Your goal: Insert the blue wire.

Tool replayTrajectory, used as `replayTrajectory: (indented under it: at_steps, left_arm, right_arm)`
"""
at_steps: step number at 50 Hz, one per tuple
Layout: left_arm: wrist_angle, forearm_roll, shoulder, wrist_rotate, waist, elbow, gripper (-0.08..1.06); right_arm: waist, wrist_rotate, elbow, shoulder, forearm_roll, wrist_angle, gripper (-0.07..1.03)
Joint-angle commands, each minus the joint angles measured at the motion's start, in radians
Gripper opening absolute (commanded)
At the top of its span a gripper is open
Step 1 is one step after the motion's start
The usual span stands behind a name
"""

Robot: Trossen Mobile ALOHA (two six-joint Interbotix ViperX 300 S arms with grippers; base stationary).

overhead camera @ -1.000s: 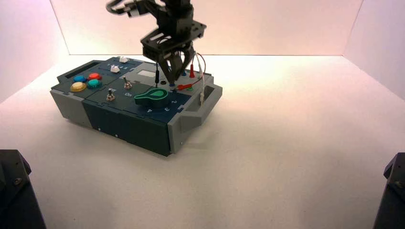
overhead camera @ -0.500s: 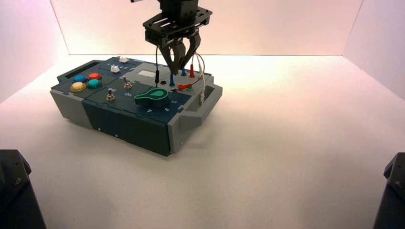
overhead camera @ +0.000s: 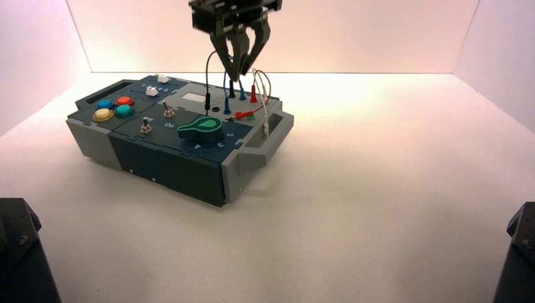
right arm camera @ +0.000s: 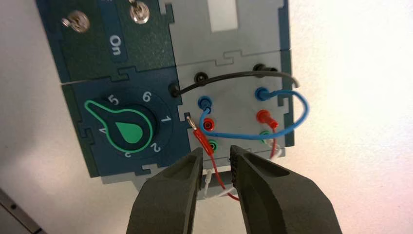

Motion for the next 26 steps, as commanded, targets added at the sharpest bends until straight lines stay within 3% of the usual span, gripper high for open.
replayTrajectory:
  at_steps: [1,26]
  left_arm:
    - [-0.012,-0.002,-0.011,0.000,0.003,-0.002,0.13]
    - [-0.031,0.009,-0.044,0.002,0.003,0.051,0.13]
  right_arm:
    - [0.000,-0.003,-0.025,-0.057,-0.002,0.002,0.32]
    - [0.000,0.000,0.018,-0.081,0.000,-0.003,0.32]
